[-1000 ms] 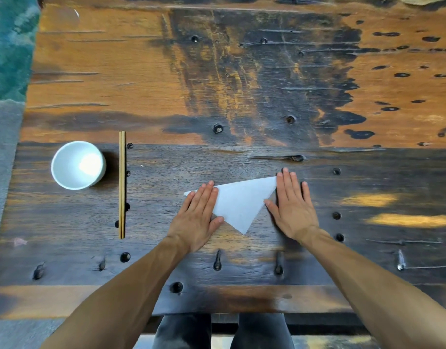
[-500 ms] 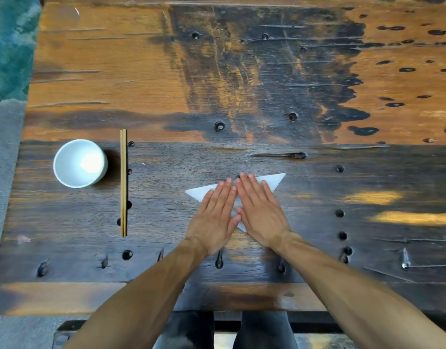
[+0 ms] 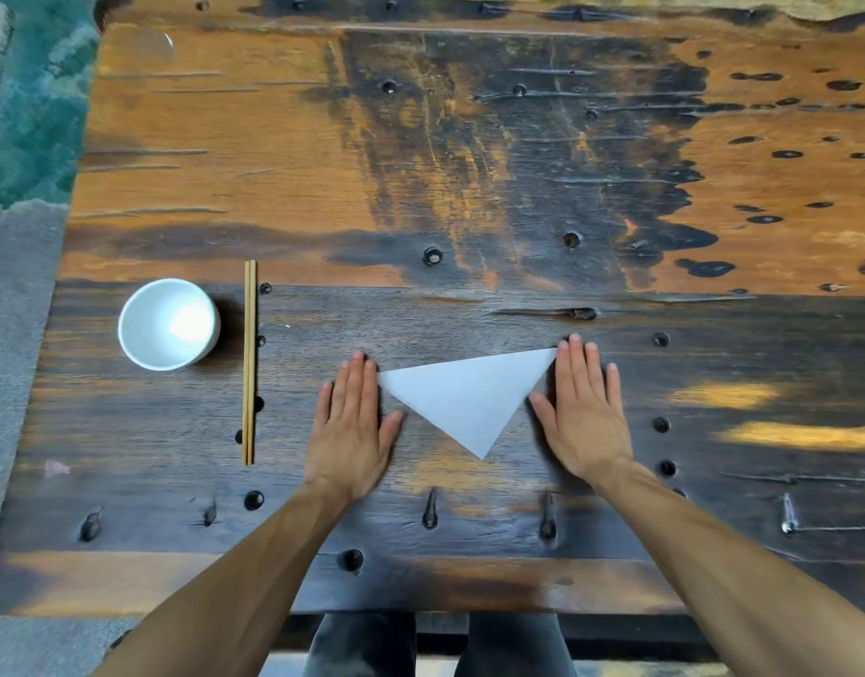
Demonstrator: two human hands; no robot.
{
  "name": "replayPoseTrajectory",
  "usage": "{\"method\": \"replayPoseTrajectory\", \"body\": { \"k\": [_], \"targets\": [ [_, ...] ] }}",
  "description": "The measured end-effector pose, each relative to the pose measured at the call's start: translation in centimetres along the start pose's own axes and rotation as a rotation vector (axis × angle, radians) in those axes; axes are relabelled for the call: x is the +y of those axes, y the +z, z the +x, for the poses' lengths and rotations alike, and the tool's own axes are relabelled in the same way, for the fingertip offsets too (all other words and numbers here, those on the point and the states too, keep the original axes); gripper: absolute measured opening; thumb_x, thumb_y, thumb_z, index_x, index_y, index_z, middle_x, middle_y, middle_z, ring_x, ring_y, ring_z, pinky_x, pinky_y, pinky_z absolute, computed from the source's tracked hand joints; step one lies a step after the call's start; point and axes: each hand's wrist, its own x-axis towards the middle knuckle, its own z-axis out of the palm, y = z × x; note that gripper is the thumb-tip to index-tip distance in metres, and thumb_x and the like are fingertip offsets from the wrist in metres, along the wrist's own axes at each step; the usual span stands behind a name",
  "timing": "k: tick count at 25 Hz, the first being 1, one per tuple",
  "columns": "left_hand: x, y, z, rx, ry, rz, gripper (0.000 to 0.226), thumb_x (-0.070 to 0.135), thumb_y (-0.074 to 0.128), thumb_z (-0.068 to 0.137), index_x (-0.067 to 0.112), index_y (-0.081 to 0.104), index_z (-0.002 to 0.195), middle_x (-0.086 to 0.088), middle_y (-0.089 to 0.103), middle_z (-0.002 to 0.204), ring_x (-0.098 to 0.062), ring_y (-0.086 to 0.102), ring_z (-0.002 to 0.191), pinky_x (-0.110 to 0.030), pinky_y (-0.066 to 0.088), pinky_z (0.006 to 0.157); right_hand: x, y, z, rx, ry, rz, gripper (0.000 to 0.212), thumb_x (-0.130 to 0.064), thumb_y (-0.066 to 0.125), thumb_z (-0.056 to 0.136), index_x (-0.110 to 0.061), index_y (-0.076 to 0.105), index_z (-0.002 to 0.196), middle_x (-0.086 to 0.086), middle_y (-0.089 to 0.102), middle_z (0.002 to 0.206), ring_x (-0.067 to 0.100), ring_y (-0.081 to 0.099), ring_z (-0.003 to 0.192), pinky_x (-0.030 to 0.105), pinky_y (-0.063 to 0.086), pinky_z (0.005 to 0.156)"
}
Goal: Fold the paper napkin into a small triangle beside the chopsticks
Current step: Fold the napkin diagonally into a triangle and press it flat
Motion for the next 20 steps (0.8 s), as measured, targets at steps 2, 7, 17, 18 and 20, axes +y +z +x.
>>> {"method": "replayPoseTrajectory", "body": {
  "k": [2,7,17,18,20],
  "targets": [
    [2.9,-0.1,0.6,0.023,0.105,-0.026,0.070,0.053,0.005,0.100,0.009,-0.007,0.153,-0.009,-0.014,0.162,-0.020,-0.015,0.149,-0.041,-0.007,0.121,-2.7,-0.2,0.5,0.024,-0.152,-0.002,0.071,-0.052,0.012,0.101,-0.012,-0.008,0.155,0.004,-0.012,0.164,0.020,-0.017,0.149,0.043,-0.009,0.121],
    [7.7,1.4,1.7,-0.058,0.212,0.024,0.072,0.054,-0.001,0.097,0.011,-0.006,0.154,-0.004,-0.013,0.163,-0.017,-0.018,0.148,-0.039,-0.009,0.121,-5.4,1.4,1.2,-0.083,-0.315,-0.088,0.067,-0.049,0.011,0.101,-0.015,-0.011,0.154,0.001,-0.015,0.163,0.019,-0.019,0.149,0.043,-0.006,0.122],
    [0.9,1.9,0.0,-0.013,-0.019,-0.026,0.072,0.056,-0.005,0.097,0.012,-0.010,0.154,-0.003,-0.015,0.162,-0.018,-0.012,0.149,-0.041,-0.006,0.121,-0.8,1.1,0.5,-0.030,-0.034,0.072,0.069,-0.050,0.017,0.101,-0.016,-0.008,0.155,-0.001,-0.012,0.164,0.011,-0.019,0.147,0.040,-0.012,0.120],
    [1.1,1.9,0.0,-0.004,-0.034,-0.041,0.073,0.057,-0.004,0.097,0.013,-0.008,0.154,-0.003,-0.013,0.163,-0.018,-0.011,0.150,-0.044,-0.006,0.121,-0.9,1.1,0.4,-0.036,-0.032,0.073,0.069,-0.051,0.017,0.101,-0.016,-0.008,0.155,0.000,-0.012,0.164,0.012,-0.019,0.147,0.041,-0.012,0.120],
    [1.7,1.7,0.3,0.049,-0.076,-0.107,0.074,0.061,0.007,0.097,0.016,0.002,0.155,-0.003,0.000,0.164,-0.021,-0.003,0.150,-0.048,-0.005,0.120,-1.1,1.0,0.4,-0.022,-0.025,0.083,0.070,-0.052,0.018,0.100,-0.015,-0.005,0.156,0.001,-0.010,0.164,0.017,-0.016,0.149,0.044,-0.012,0.120]
  ]
}}
